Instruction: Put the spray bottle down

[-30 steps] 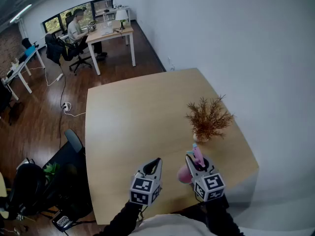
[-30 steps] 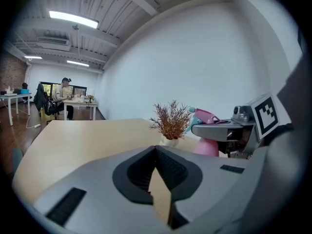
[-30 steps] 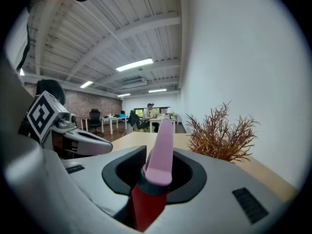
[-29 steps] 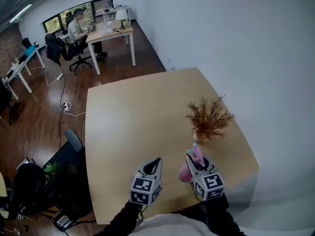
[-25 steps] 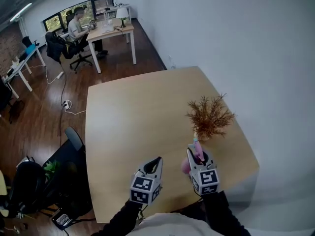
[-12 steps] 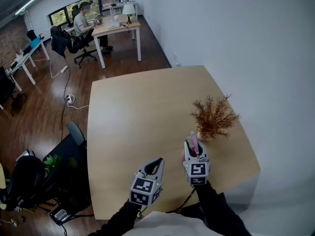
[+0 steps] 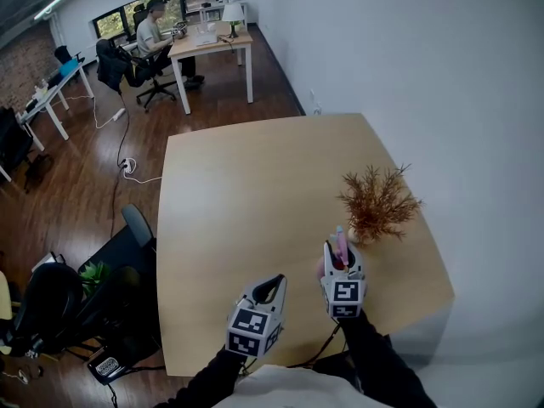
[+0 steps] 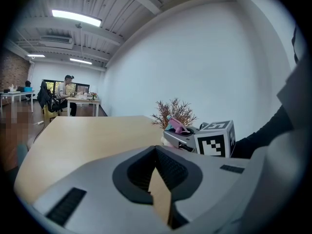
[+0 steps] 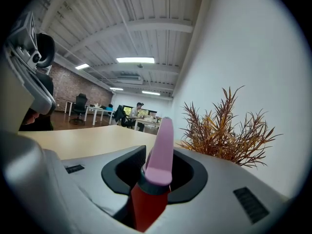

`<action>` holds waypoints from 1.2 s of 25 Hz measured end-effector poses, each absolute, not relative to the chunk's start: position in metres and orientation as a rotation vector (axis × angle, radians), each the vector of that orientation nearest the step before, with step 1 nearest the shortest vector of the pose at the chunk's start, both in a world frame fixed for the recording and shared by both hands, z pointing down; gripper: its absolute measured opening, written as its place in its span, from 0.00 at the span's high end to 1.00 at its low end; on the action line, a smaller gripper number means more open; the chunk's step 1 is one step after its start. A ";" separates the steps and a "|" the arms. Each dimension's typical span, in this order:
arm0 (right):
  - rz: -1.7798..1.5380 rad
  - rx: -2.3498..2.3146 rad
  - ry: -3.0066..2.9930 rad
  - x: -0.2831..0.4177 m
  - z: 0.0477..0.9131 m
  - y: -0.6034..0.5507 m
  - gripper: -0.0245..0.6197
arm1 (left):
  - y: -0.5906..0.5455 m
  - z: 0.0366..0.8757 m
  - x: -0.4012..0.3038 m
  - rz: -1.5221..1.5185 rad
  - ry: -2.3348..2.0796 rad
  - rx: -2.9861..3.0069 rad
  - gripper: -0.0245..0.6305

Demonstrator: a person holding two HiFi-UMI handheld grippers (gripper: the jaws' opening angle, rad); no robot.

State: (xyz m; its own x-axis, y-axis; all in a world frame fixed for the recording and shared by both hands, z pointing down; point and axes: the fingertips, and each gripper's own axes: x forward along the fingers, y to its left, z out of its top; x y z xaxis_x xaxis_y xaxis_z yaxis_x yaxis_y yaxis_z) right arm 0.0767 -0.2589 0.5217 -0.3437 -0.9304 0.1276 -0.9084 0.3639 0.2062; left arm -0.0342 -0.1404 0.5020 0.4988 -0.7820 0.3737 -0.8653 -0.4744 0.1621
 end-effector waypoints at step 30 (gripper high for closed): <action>0.154 1.692 -2.521 0.122 0.477 -0.151 0.99 | -0.144 0.499 -0.025 0.375 -1.331 2.462 0.98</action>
State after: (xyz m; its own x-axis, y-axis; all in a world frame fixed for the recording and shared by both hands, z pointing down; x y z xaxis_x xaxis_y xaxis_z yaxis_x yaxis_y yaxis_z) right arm 0.1225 -0.1513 0.4771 -0.3769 -0.9156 0.1398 -0.9258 0.3769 -0.0278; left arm -0.0248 -0.1441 0.4989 0.5323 -0.7598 0.3734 -0.8429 -0.5167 0.1503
